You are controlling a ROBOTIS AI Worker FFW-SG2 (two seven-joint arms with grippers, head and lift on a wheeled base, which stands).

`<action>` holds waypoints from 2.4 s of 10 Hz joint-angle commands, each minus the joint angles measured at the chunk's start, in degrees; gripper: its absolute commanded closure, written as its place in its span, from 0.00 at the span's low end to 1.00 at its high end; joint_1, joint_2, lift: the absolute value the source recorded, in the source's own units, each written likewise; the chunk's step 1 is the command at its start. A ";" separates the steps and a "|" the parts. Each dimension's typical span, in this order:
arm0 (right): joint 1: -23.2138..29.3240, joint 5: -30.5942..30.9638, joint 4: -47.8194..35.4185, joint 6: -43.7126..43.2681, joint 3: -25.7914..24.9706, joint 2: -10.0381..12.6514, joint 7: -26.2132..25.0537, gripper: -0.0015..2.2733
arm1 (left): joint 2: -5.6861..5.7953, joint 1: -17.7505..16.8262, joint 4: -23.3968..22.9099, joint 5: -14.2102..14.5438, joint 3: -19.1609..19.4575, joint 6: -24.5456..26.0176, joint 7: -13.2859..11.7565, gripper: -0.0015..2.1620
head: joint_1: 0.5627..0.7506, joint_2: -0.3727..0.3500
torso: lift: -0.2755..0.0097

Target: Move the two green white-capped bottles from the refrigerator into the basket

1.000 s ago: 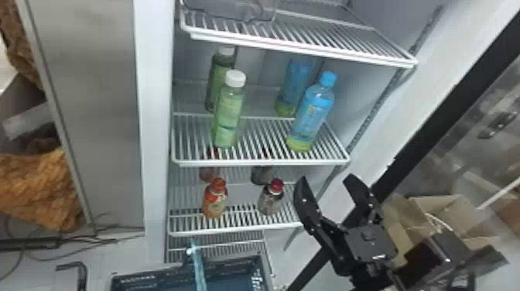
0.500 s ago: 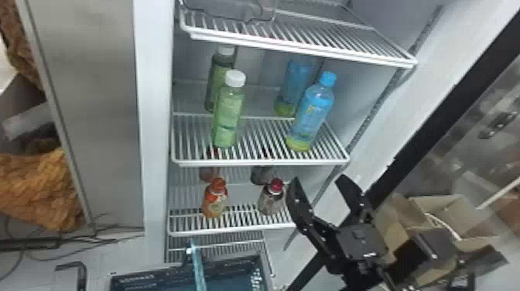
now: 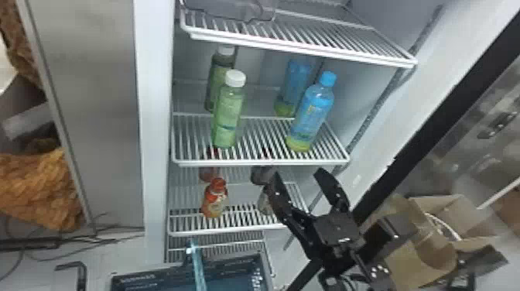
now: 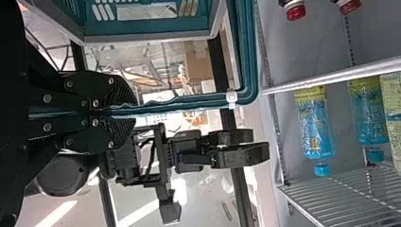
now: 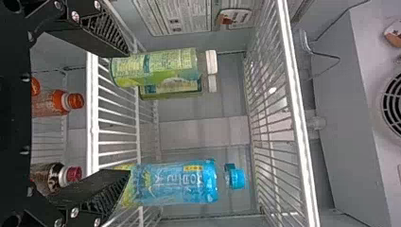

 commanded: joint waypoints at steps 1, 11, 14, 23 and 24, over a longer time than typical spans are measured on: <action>-3.11 0.13 2.93 0.00 1.49 -0.83 0.00 0.07 | 0.00 0.00 0.00 0.00 0.03 0.00 0.02 0.54 | 0.70 0.03 | 0.95; -23.50 1.16 20.50 1.54 6.97 -3.64 1.67 0.07 | 0.00 -0.56 0.00 0.00 -0.43 0.00 0.11 0.54 | 0.70 0.04 | 0.95; -28.70 1.05 25.00 1.40 9.03 -3.99 2.29 0.07 | 0.00 -0.56 0.00 0.00 -0.43 -0.14 0.29 0.54 | 0.70 0.09 | 0.95; -40.24 2.30 34.99 0.14 14.97 -4.26 2.64 0.18 | -0.09 -0.70 0.14 0.11 -0.54 -0.28 0.38 0.54 | 0.70 0.20 | 0.95; -40.24 2.19 35.13 0.42 14.97 -4.26 2.37 0.33 | -0.09 -0.70 0.14 0.23 -0.43 -0.28 0.38 0.54 | 0.70 0.21 | 0.95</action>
